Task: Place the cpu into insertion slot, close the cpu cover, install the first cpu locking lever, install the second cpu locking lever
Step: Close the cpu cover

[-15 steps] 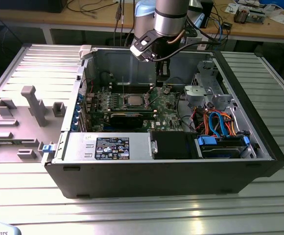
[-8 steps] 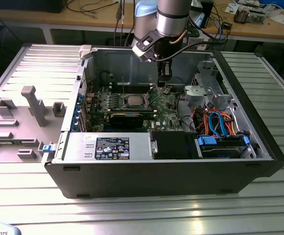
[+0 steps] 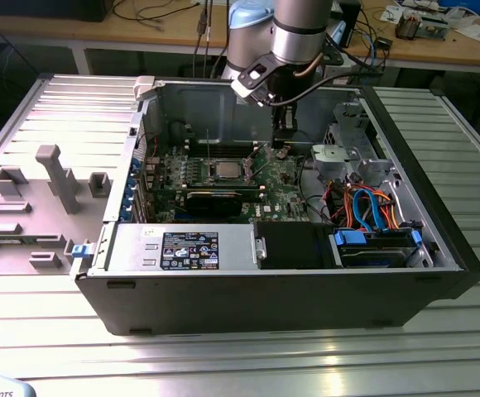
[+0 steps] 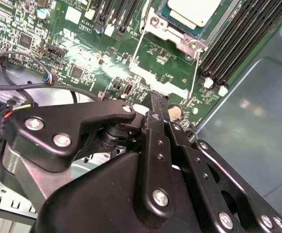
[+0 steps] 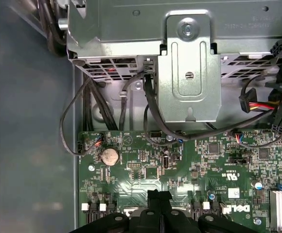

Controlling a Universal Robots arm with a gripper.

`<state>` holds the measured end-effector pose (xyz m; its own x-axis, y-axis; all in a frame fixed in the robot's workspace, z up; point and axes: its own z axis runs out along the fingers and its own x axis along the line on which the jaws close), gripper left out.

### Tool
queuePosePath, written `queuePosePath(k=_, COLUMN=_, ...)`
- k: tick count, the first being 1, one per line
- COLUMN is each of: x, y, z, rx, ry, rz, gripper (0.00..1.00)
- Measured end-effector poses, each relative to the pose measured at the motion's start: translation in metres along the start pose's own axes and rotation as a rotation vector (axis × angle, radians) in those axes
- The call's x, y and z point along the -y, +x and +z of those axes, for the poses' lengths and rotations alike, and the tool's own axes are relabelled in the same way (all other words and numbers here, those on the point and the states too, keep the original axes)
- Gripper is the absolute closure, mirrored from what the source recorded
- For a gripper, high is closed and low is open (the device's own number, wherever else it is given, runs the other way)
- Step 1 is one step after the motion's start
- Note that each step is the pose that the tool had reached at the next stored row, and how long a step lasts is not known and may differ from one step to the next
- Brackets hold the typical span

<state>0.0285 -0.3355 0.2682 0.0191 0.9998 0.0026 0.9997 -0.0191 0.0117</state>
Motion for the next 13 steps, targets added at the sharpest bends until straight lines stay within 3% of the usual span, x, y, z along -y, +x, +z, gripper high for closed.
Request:
queuePosePath(k=6, x=-0.0044, y=0.0013, z=0.0092, rx=0.0009, ry=0.0011, rz=0.0, gripper=0.89)
queuePosePath(k=10, x=-0.0044, y=0.0012, z=0.0179, rx=0.0008, ry=0.0047, rz=0.0, gripper=0.89)
queuePosePath(k=13, x=-0.0007, y=0.0011, z=0.0184, rx=0.0006, ry=0.005, rz=-0.006, gripper=0.89)
